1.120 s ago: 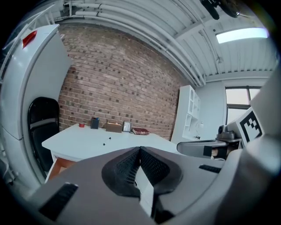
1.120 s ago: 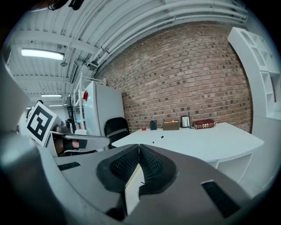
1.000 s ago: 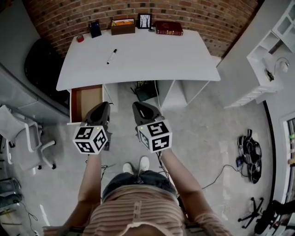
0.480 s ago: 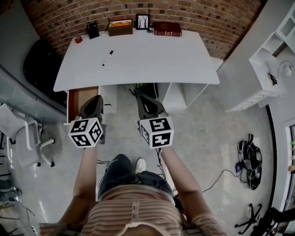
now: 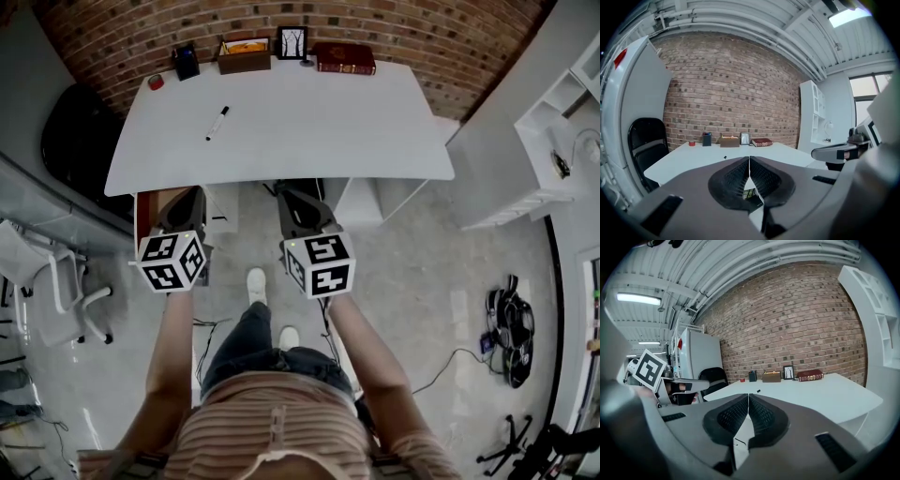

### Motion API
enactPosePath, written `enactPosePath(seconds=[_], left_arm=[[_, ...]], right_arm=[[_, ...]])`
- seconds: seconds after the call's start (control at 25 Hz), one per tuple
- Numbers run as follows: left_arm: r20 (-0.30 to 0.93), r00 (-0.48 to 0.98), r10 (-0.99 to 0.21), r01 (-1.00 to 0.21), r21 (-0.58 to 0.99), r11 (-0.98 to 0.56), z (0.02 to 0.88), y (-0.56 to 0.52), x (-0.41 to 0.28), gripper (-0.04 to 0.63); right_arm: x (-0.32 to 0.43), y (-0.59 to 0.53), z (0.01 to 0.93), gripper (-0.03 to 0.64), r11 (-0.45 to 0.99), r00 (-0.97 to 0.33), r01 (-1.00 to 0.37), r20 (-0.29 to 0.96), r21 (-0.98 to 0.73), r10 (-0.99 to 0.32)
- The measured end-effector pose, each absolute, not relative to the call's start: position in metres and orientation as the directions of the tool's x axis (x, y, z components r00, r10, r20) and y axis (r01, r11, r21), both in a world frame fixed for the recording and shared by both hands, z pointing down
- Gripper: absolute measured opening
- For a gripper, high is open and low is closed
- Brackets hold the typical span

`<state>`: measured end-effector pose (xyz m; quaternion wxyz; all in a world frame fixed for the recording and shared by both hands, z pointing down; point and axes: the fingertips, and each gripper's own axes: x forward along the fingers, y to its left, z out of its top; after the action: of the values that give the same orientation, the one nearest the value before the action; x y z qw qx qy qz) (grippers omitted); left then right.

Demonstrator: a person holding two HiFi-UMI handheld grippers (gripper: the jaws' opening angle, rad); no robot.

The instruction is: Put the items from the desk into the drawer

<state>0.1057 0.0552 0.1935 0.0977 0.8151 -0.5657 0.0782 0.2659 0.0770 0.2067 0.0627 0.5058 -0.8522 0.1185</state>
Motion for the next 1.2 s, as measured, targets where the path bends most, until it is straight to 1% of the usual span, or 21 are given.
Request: enactPosePath(seconds=[0.08,0.28,0.76,1.2], left_arm=[[0.255,0.351,-0.901,-0.936,0.056,-0.348,0.199,0.037,0.103,0.009],[0.279,0.351,-0.894,-0.937,0.099,-0.336,0.216,-0.017,0.083,0.009],[0.36,0.37,-0.856,-0.929,0.126,-0.349,0.253,-0.151,0.04,0.011],[0.45,0.413,-0.792,-0.91,0.16,-0.384,0.297,-0.237,0.032,0.012]], right_arm=[[0.263,0.061,0.21,0.018,0.458,-0.479,-0.878,0.238,-0.14,-0.845],[0.248,0.014,0.22,0.018,0.446,-0.467,-0.884,0.268,-0.139,-0.843],[0.212,-0.101,0.243,0.017,0.407,-0.429,-0.903,0.353,-0.138,-0.831],[0.188,-0.168,0.267,0.017,0.372,-0.394,-0.918,0.429,-0.139,-0.813]])
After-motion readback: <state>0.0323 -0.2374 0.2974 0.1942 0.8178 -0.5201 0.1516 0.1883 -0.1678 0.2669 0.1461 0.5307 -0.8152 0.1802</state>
